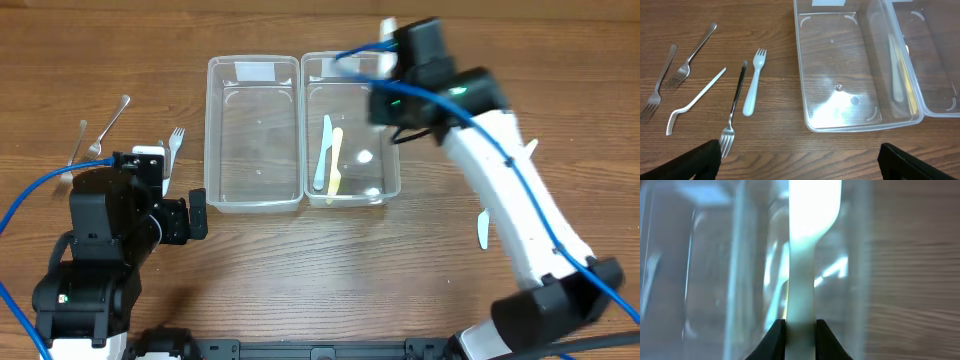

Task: Pack container
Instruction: 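Lower the white spoon into the right container and release, then grasp the light-blue plastic knife with the right gripper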

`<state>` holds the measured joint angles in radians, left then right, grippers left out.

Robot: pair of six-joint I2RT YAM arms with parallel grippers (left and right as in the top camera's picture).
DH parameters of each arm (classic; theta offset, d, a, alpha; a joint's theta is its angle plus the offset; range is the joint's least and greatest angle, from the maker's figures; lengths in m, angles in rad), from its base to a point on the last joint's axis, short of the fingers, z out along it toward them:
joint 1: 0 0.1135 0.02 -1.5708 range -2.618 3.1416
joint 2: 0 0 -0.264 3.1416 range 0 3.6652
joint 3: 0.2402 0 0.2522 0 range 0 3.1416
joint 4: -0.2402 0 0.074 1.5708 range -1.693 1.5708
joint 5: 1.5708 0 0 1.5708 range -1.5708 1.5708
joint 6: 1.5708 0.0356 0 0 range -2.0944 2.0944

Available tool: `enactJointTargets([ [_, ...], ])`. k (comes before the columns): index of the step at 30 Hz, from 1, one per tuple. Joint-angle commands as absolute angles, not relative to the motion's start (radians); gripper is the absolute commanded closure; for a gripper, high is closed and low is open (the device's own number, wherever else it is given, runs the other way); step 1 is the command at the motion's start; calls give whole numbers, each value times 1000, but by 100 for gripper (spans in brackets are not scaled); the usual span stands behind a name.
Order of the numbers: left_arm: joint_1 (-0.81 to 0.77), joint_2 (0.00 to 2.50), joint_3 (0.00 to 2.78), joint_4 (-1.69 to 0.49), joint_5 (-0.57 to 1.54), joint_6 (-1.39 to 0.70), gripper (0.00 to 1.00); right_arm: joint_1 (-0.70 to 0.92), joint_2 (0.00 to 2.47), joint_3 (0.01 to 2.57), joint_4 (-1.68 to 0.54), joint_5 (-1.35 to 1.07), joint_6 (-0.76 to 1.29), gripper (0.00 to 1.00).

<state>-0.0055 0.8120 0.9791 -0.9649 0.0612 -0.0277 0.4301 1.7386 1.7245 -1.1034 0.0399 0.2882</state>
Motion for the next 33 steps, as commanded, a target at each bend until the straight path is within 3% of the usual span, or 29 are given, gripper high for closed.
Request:
enactJointTargets([
  [1,0,810,1004,-961,79,-41,0,500,1876,1721,-1114,51,281,88],
  [7,0,810,1004,-961,79,-41,0,538,2075,1721,-1114,22,230,83],
  [8,0,810,1004,-961,78,-41,0,538,2084,1721,-1114,21,230,79],
  [10,0,810,1004,-960,78,-41,0,538,2083,1724,-1112,21,231,57],
  [11,0,810,1004,-960,78,-41,0,538,2078,1728,-1114,22,230,53],
  [18,0,810,1004,-959,78,-41,0,477,1921,1793,-1172,128,263,51],
  [20,0,810,1004,-959,78,-41,0,418,1821,1795,-1172,131,266,49],
  [25,0,810,1004,-953,79,-41,0,92,1604,1795,-1254,121,257,28],
  [28,0,810,1004,-953,79,-41,0,-83,1600,1789,-1324,52,177,25],
  [31,0,810,1004,-953,79,-41,0,-200,1624,1723,-1349,34,128,11],
  [33,0,810,1004,-953,79,-41,0,-240,1641,1654,-1326,27,126,9],
])
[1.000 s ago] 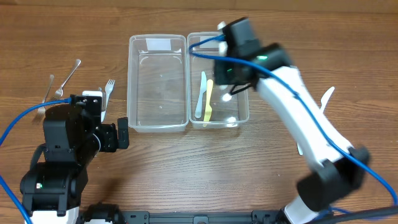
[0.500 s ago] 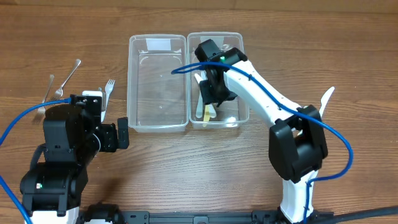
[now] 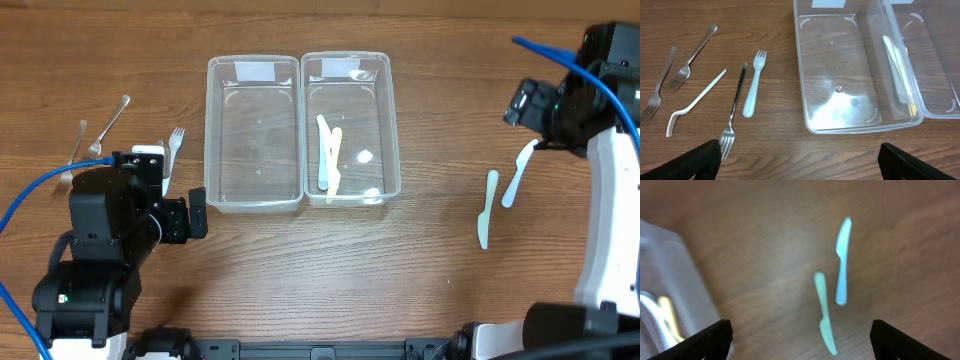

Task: Pack container
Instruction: 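Grasp the light-blue plastic knife with the right gripper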

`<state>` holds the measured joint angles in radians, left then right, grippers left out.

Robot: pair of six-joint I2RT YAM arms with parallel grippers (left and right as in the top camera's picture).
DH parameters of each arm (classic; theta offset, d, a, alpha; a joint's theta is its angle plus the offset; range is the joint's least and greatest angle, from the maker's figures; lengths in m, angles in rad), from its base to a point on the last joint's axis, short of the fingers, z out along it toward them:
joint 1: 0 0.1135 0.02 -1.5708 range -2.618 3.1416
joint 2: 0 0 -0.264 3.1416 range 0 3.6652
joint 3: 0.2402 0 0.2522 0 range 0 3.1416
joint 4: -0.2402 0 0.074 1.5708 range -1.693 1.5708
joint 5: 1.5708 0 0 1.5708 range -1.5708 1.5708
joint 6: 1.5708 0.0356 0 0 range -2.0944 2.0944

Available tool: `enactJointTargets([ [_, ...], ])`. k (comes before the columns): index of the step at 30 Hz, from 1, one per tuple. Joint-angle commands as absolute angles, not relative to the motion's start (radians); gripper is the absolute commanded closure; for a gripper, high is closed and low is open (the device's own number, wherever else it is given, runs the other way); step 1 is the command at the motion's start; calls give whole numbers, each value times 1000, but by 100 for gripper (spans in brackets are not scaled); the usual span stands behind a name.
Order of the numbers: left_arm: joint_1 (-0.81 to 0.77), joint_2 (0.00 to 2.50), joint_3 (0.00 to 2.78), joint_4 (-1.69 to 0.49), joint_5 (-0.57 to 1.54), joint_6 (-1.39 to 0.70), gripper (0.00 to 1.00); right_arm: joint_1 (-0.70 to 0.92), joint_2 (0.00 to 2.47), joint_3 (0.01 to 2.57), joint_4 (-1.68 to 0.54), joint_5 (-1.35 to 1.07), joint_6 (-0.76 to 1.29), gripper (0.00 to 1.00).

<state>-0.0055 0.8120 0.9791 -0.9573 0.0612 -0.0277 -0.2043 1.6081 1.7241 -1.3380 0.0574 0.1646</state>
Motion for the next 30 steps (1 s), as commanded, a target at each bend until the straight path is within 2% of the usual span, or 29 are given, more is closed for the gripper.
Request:
enactJointTargets([
  [1,0,810,1004,-953,79,-41,0,-257,1652,1583,-1285,7,125,7],
  [10,0,810,1004,-953,79,-41,0,-258,1777,1270,-1046,-33,122,7],
  [18,0,810,1004,-953,79,-41,0,-244,1922,1268,-933,-46,62,7],
  [30,0,810,1004,-944,79,-41,0,-244,1946,1268,-840,78,-8,6],
])
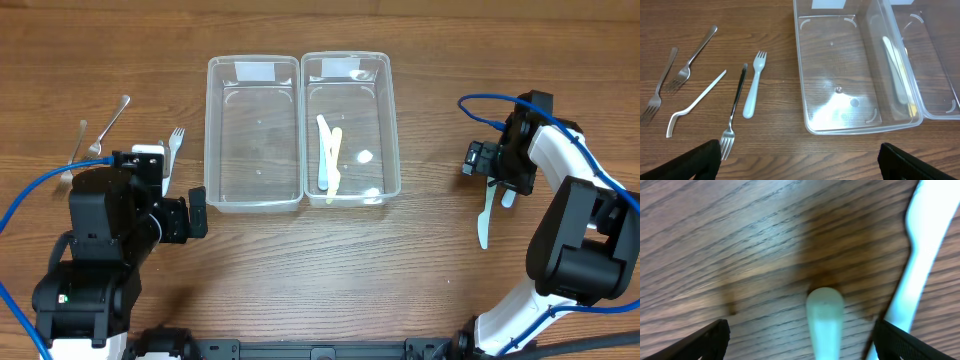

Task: Pack container
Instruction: 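Grasp the light-blue plastic knife with the right gripper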

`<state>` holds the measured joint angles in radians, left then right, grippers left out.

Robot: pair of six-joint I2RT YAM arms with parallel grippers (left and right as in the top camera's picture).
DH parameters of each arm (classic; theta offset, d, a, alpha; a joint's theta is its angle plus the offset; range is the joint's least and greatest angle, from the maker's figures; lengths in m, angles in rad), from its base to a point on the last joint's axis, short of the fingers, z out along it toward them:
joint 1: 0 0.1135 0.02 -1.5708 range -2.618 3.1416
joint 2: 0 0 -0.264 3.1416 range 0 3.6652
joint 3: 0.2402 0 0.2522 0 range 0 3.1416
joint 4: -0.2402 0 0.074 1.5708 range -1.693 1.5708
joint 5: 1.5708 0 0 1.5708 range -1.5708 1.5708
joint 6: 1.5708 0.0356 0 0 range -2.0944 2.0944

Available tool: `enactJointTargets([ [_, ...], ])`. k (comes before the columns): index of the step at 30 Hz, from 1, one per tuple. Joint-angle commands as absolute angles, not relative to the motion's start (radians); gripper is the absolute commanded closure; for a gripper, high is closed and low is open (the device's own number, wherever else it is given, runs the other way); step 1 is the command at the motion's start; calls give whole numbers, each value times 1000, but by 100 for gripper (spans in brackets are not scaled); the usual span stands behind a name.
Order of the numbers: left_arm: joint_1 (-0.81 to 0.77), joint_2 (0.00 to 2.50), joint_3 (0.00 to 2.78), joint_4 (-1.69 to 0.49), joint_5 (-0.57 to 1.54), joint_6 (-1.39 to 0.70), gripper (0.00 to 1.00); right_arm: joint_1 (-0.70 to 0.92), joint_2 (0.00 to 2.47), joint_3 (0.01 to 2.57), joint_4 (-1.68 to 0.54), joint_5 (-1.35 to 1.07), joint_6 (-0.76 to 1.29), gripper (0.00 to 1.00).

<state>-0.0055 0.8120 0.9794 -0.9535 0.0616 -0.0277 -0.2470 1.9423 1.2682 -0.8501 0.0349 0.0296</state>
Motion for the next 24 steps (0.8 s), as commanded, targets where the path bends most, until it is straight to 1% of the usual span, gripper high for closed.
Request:
enactJointTargets([
  [1,0,810,1004,-944,79,-41,0,-244,1948,1268,-838,83,-9,6],
  [12,0,810,1004,-944,79,-41,0,-242,2033,1268,-842,65,-11,7],
  [13,0,810,1004,-944,79,-41,0,-242,2033,1268,-842,65,-11,9],
  [16,0,810,1004,-944,79,-41,0,-242,2033,1268,-841,65,-8,18],
  [19,0,810,1004,-944,79,-41,0,-242,2033,1268,-841,65,-7,33],
  [20,0,810,1004,-944,79,-41,0,-242,2033,1268,-841,65,-7,36],
  [23,0,810,1004,-944,79,-41,0,-242,2033,1268,-841,65,-7,47],
  [24,0,810,1004,-944,79,-41,0,-242,2033,1268,-841,63,-7,48],
])
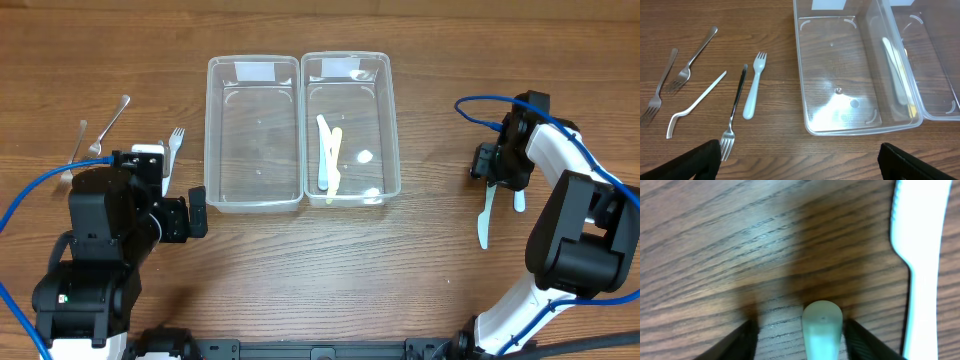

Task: Pack container
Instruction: 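Grasp the light-blue plastic knife with the right gripper, then place the light-blue knife into the right container and release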

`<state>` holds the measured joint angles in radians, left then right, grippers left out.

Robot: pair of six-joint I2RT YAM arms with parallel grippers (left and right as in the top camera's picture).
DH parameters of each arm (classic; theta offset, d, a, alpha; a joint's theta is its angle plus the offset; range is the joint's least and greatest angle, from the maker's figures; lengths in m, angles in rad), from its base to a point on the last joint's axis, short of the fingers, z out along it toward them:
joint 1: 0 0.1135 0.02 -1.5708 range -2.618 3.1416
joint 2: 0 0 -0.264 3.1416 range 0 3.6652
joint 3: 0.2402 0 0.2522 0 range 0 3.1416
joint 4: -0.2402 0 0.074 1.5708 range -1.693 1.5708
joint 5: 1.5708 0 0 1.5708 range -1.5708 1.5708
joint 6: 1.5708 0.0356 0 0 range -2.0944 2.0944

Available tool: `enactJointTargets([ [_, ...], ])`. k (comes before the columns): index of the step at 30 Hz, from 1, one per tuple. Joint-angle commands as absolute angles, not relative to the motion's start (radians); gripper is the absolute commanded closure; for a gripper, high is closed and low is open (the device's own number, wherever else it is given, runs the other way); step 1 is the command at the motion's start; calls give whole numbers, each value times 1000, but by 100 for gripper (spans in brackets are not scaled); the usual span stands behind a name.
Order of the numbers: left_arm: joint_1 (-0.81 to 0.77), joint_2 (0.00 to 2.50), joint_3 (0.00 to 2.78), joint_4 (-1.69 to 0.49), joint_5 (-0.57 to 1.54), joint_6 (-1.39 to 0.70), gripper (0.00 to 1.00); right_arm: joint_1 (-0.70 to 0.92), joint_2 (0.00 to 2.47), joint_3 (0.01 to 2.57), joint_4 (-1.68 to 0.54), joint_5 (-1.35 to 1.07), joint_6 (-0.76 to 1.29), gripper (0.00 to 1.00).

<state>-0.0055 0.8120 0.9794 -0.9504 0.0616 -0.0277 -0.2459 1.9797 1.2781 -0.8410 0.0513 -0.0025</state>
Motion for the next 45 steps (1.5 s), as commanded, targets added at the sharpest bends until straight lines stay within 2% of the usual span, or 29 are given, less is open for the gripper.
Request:
enactJointTargets([
  [1,0,810,1004,-944,79,-41,0,-242,2033,1268,-841,57,-7,51],
  [3,0,810,1004,-944,79,-41,0,-242,2033,1268,-841,57,-7,66],
  [6,0,810,1004,-944,79,-41,0,-242,2033,1269,-842,57,-4,75],
  [12,0,810,1004,-944,79,-41,0,-242,2033,1269,-841,58,-4,77],
  [17,0,810,1004,-944,79,-41,0,-242,2032,1277,-846,39,6,83],
  [20,0,810,1004,-944,78,-41,0,-240,2017,1336,-908,40,49,83],
  [25,0,810,1004,-942,79,-41,0,-160,1853,1578,-1097,40,60,84],
  [29,0,810,1004,-942,79,-41,0,47,1742,1813,-1226,44,95,84],
  [32,0,810,1004,-942,79,-41,0,234,1740,1885,-1232,43,163,83],
  [38,0,810,1004,-942,79,-41,0,458,1882,1884,-1149,43,212,83],
  [43,0,810,1004,-942,79,-41,0,498,2077,1884,-1121,32,214,83],
  [45,0,810,1004,-942,79,-41,0,498,2126,1884,-1116,32,212,78],
])
